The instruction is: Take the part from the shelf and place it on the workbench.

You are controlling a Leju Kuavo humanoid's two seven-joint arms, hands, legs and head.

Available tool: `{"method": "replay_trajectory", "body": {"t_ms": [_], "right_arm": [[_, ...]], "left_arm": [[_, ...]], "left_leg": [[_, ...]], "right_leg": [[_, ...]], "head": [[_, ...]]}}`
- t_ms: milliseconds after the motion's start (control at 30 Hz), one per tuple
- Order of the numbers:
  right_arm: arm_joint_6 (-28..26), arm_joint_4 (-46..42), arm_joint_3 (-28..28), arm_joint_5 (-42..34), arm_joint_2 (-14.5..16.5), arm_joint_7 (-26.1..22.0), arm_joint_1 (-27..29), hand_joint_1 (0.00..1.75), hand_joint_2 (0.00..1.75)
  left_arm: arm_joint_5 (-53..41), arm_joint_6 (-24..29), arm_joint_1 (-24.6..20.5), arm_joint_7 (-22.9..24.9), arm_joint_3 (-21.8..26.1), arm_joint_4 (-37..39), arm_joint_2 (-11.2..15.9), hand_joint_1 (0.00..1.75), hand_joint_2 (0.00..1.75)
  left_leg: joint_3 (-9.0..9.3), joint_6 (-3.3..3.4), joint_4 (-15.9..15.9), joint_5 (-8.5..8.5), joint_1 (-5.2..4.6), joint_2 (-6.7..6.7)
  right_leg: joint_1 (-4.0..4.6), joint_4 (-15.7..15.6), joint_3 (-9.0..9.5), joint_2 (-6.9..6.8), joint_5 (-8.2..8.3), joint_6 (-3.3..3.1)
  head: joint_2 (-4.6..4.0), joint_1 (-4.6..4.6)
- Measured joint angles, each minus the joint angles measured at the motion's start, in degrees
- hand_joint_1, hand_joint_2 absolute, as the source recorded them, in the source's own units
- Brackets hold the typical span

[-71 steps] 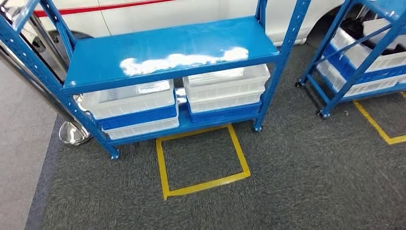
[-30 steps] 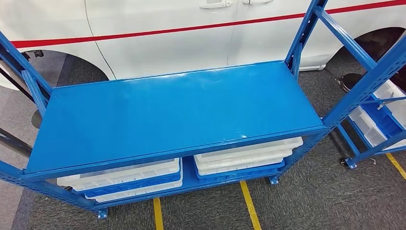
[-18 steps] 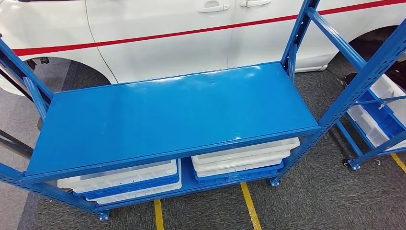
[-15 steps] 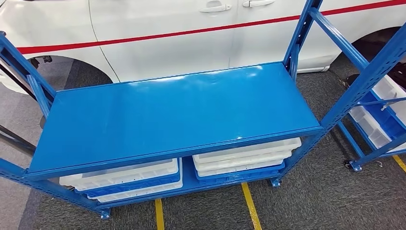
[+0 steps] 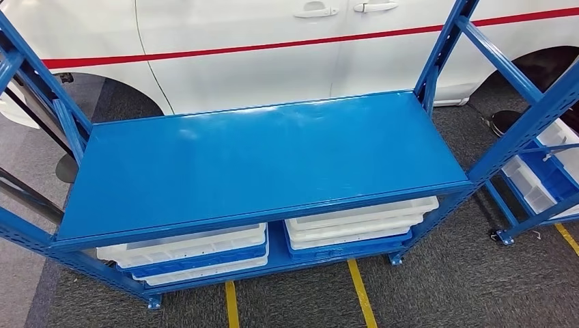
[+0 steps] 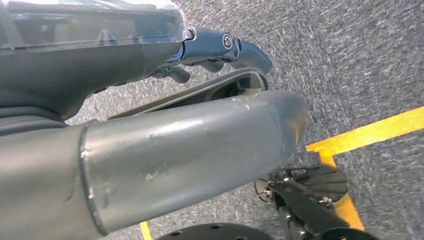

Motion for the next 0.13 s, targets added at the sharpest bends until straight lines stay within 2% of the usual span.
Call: {"method": "replay_trajectory", "body": {"t_ms": [33, 67, 100, 133], "right_arm": [[0.0, 0.0, 0.0, 0.0, 0.0, 0.0, 0.0, 0.0, 0.0], [0.0, 0.0, 0.0, 0.1, 0.0, 0.0, 0.0, 0.0, 0.0], [0.0, 0.0, 0.0, 0.1, 0.0, 0.0, 0.0, 0.0, 0.0], [0.0, 0.0, 0.0, 0.1, 0.0, 0.0, 0.0, 0.0, 0.0]], "left_arm": [[-0.1, 0.1, 0.0, 0.1, 0.0, 0.0, 0.0, 0.0, 0.0], [-0.2, 0.3, 0.0, 0.3, 0.0, 0.0, 0.0, 0.0, 0.0], [-0.3, 0.4, 0.0, 0.4, 0.0, 0.0, 0.0, 0.0, 0.0], [-0.3, 0.4, 0.0, 0.5, 0.0, 0.0, 0.0, 0.0, 0.0]], "left_leg": [[-0.07, 0.0, 0.2, 0.03, -0.07, -0.02], [-0.14, -0.05, 0.4, 0.0, -0.11, -0.06], [-0.26, -0.18, 0.6, -0.05, -0.25, -0.09], [-0.31, -0.24, 0.7, -0.08, -0.31, -0.1]], "right_leg": [[0.05, -2.5, 1.25, 0.0, 1.81, -0.2], [0.11, -6.4, 3.16, 0.0, 3.87, -0.48], [0.27, -10.0, 4.87, 0.02, 5.43, -0.75], [0.33, -12.2, 5.92, 0.03, 6.35, -0.92]], "head": [[0.01, -0.01], [0.01, 0.01], [0.0, -0.01], [0.0, -0.01]]}}
